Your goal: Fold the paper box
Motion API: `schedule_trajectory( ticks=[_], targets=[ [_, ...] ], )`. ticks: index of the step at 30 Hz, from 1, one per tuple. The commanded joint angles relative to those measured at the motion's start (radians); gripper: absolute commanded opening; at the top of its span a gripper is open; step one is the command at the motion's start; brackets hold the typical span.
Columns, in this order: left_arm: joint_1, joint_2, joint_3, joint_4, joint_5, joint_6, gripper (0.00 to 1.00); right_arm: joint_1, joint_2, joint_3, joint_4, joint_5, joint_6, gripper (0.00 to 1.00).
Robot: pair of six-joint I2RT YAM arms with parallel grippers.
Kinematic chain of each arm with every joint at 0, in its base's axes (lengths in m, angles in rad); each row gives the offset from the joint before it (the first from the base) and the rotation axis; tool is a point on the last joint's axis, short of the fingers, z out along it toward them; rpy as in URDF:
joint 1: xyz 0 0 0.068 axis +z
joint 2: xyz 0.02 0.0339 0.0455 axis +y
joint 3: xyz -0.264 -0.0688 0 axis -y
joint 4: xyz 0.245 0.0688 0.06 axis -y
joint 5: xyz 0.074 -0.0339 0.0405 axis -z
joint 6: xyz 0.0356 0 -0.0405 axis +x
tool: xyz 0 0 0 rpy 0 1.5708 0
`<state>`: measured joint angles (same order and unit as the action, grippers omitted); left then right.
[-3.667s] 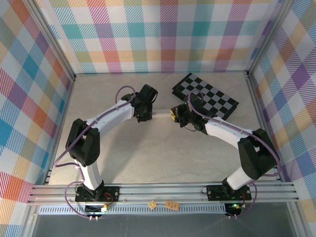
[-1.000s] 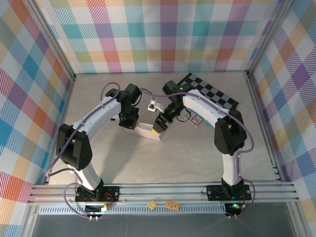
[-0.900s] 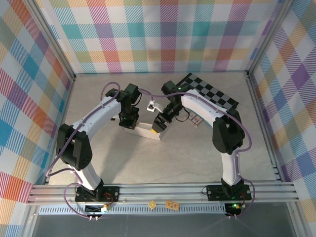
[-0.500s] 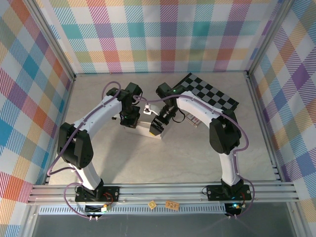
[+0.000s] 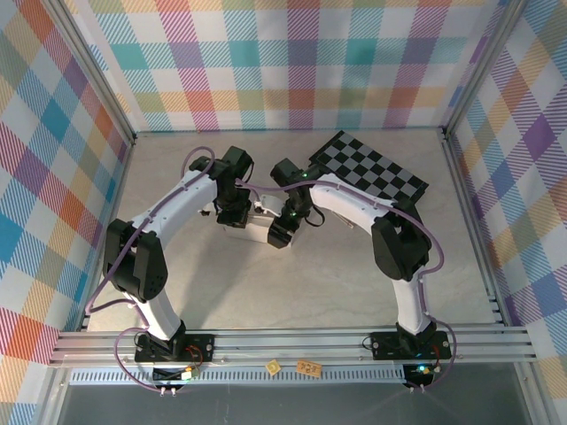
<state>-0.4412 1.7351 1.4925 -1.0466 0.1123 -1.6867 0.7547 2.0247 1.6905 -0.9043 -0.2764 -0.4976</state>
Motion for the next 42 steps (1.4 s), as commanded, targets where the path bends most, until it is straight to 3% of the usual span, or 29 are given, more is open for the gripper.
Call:
schedule_trajectory(
  ticks=[1, 10, 15, 24, 29, 32, 42],
  targets=[
    [0.021, 0.064, -0.014, 0.007, 0.014, -0.034, 0.14, 0.024, -0.027, -0.021, 0.017, 0.072, -0.012, 0.73],
    [0.022, 0.073, -0.001, 0.009, 0.020, -0.039, 0.14, 0.067, -0.036, -0.029, 0.026, 0.151, -0.061, 0.71],
    [0.024, 0.078, -0.002, 0.015, 0.024, -0.048, 0.14, 0.096, -0.045, -0.064, 0.067, 0.269, -0.090, 0.69],
    [0.026, 0.079, 0.006, 0.026, 0.029, -0.043, 0.14, 0.130, -0.072, -0.124, 0.183, 0.418, -0.113, 0.51],
    [0.030, 0.042, -0.010, 0.047, 0.030, -0.029, 0.26, 0.135, -0.076, -0.127, 0.184, 0.418, -0.119, 0.42],
    [0.033, 0.016, -0.034, 0.058, 0.039, -0.027, 0.42, 0.136, -0.073, -0.127, 0.180, 0.419, -0.121, 0.37],
    [0.083, -0.059, -0.093, 0.138, 0.078, 0.011, 0.63, 0.136, -0.055, -0.127, 0.179, 0.436, -0.119, 0.29]
  ],
)
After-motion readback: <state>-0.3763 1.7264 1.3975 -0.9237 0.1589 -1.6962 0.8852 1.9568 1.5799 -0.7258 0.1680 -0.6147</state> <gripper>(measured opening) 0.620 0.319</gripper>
